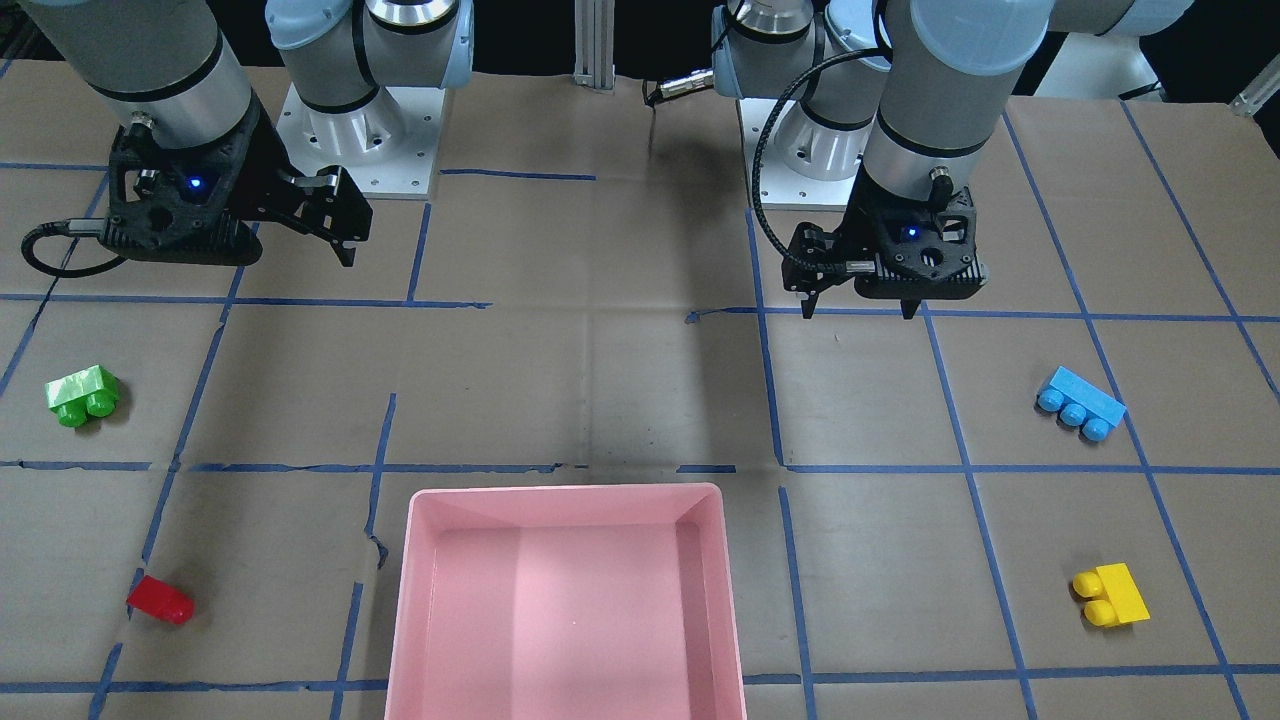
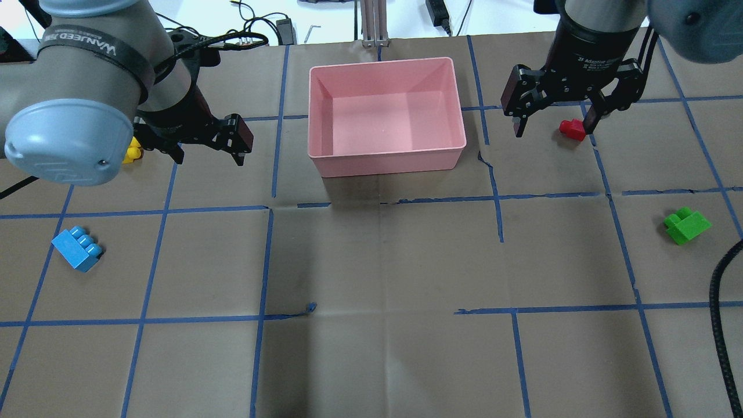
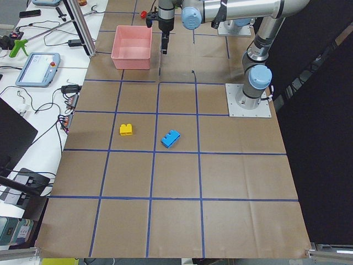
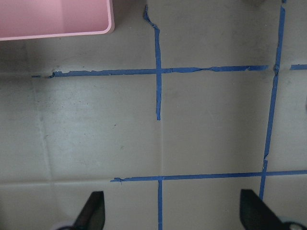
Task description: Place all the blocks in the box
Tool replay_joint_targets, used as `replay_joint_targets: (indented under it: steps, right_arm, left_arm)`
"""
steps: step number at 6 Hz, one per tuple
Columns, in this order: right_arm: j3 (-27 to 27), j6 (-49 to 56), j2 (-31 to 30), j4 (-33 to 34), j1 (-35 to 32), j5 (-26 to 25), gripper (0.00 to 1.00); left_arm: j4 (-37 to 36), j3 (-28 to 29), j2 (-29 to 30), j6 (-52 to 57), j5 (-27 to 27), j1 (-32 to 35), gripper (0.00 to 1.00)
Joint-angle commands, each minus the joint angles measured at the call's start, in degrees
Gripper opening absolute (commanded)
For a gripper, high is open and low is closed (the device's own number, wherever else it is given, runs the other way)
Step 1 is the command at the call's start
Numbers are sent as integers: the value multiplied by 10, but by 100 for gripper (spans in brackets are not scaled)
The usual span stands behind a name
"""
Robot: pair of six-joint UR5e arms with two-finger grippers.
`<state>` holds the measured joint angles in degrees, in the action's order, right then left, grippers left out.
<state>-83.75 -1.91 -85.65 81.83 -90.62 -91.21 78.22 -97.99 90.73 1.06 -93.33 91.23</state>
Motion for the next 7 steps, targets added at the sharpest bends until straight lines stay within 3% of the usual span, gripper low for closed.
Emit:
replay_joint_targets:
  steps: [1,4,5,6,7]
  right_arm:
    - [2,3,3,0,2,1,100]
    - [5,16,2,5,28,-1,100]
    - [5,80,2,15,53,-1,100]
    - [3,135,2,14,96,-3,100]
    - [0,217,3,17,143,-6,100]
  left_arm:
    - [3,1,-3,-3,37,0,99]
    - [8,0,-4,-2,36,-6,99]
    - [9,0,-7,3,31,-24,99]
    - [10,-1,-7,50,31,-72,97]
    - [9,-2,-2,163,38,-135,97]
